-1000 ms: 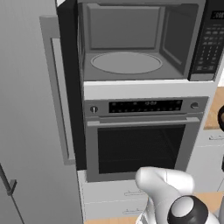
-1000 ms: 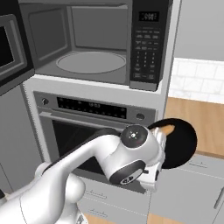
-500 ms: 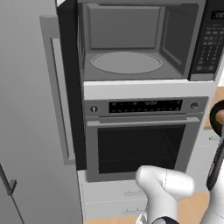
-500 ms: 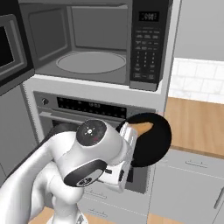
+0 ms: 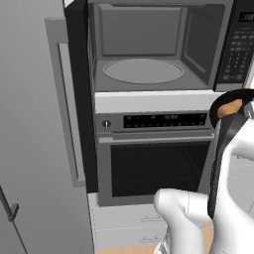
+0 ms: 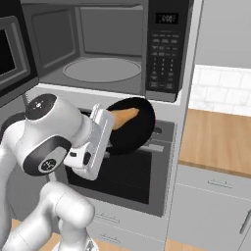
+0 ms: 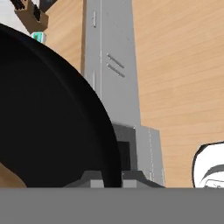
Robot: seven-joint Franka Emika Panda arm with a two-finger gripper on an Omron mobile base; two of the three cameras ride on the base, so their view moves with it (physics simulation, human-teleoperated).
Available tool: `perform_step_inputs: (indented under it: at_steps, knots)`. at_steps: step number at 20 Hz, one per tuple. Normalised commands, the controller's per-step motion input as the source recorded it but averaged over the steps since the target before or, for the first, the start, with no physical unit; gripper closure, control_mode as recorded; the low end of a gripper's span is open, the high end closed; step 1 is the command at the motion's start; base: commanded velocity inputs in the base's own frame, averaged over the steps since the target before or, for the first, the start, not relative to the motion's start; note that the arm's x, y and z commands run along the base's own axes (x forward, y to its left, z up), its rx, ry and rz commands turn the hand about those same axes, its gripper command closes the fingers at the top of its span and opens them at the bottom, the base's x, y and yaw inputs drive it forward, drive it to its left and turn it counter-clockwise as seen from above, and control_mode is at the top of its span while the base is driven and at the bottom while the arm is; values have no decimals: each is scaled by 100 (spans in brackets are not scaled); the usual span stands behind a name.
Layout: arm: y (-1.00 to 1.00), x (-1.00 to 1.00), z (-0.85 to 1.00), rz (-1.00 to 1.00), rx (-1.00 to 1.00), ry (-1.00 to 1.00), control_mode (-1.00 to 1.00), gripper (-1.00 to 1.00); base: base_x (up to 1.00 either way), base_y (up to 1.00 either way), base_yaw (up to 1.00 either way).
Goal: Pick the squash from the sink and place it in the bowl. Then pick the bowl and place it in the microwave. Then close the microwave door and press the start button.
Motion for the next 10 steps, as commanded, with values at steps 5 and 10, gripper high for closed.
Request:
perform_step_inputs:
  at_steps: [5, 10]
  knots:
    - [55, 6, 80, 1, 6, 0, -100, 100, 0, 0, 0]
    - [27, 48, 31, 5, 23, 1, -100, 100, 0, 0, 0]
